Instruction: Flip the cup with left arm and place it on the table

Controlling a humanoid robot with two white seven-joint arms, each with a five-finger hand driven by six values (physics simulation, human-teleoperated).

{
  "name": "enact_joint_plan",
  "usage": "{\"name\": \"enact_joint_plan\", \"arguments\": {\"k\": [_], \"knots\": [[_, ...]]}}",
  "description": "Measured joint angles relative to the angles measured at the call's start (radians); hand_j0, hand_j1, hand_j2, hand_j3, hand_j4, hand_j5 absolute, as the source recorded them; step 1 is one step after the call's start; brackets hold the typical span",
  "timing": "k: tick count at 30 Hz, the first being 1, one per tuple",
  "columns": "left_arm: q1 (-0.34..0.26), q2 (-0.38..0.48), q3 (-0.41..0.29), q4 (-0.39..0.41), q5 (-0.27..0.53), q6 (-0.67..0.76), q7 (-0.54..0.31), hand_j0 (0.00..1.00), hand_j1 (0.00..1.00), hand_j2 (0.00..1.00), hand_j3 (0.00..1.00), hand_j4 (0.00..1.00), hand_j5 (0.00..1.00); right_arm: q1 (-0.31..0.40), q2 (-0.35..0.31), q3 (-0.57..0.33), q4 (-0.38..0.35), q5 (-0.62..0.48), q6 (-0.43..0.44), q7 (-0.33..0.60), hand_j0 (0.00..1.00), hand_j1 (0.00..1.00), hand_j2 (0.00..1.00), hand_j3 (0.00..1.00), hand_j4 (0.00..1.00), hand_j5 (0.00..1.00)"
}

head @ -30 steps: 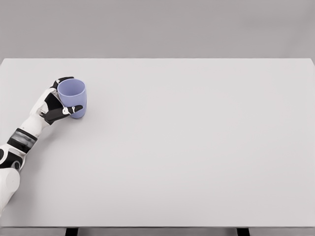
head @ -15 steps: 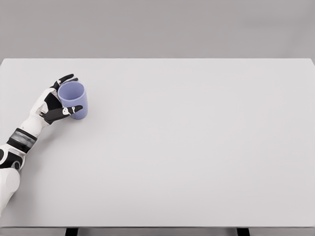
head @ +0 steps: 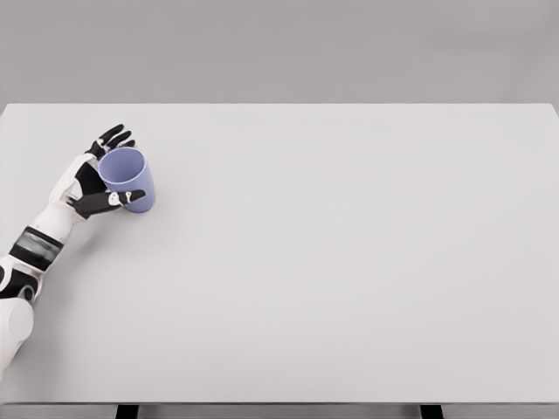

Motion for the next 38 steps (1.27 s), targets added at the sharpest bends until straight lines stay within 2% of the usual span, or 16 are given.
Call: {"name": "enact_joint_plan", "arguments": {"k": [15, 16, 18, 26, 31, 32, 34, 38], "knots": [[0.011, 0.038, 0.001, -0.013, 0.01, -0.009, 0.0, 1.0, 1.0, 1.0, 1.0, 1.0, 1.0, 0.0, 0.0, 0.0, 0.0, 0.0, 0.0, 0.0, 1.0, 1.0, 1.0, 1.0, 1.0, 1.0], [0.029, 0.043, 0.003, -0.018, 0.01, -0.009, 0.0, 1.0, 1.0, 1.0, 1.0, 1.0, 1.0, 0.0, 0.0, 0.0, 0.0, 0.0, 0.0, 0.0, 1.0, 1.0, 1.0, 1.0, 1.0, 1.0], [0.072, 0.056, 0.025, -0.043, 0.009, -0.009, 0.0, 1.0, 1.0, 1.0, 1.0, 1.0, 1.0, 0.0, 0.0, 0.0, 0.0, 0.0, 0.0, 0.0, 1.0, 1.0, 1.0, 1.0, 1.0, 1.0], [0.077, 0.138, 0.068, -0.127, 0.009, -0.007, 0.0, 1.0, 1.0, 1.0, 1.0, 1.0, 1.0, 0.0, 0.0, 0.0, 0.0, 0.0, 0.0, 0.0, 1.0, 1.0, 1.0, 1.0, 1.0, 1.0], [0.091, 0.247, 0.064, -0.246, -0.01, -0.027, 0.0, 1.0, 1.0, 1.0, 1.0, 1.0, 1.0, 0.0, 0.0, 0.0, 0.0, 0.0, 0.0, 0.0, 1.0, 1.0, 1.0, 1.0, 1.0, 1.0], [0.097, 0.268, 0.064, -0.275, -0.025, -0.041, 0.0, 1.0, 1.0, 1.0, 1.0, 1.0, 1.0, 0.0, 0.0, 0.0, 0.0, 0.0, 0.0, 0.0, 1.0, 1.0, 1.0, 1.0, 1.0, 1.0], [0.149, 0.306, 0.063, -0.342, -0.066, -0.072, 0.0, 1.0, 1.0, 1.0, 1.0, 1.0, 1.0, 0.0, 0.0, 0.0, 0.0, 0.0, 0.0, 0.0, 1.0, 1.0, 1.0, 1.0, 1.0, 1.0], [0.156, 0.355, 0.062, -0.439, -0.158, -0.1, 0.0, 1.0, 1.0, 1.0, 1.0, 1.0, 1.0, 0.0, 0.0, 0.0, 0.0, 0.0, 0.0, 0.0, 1.0, 1.0, 1.0, 1.0, 1.0, 1.0]]}}
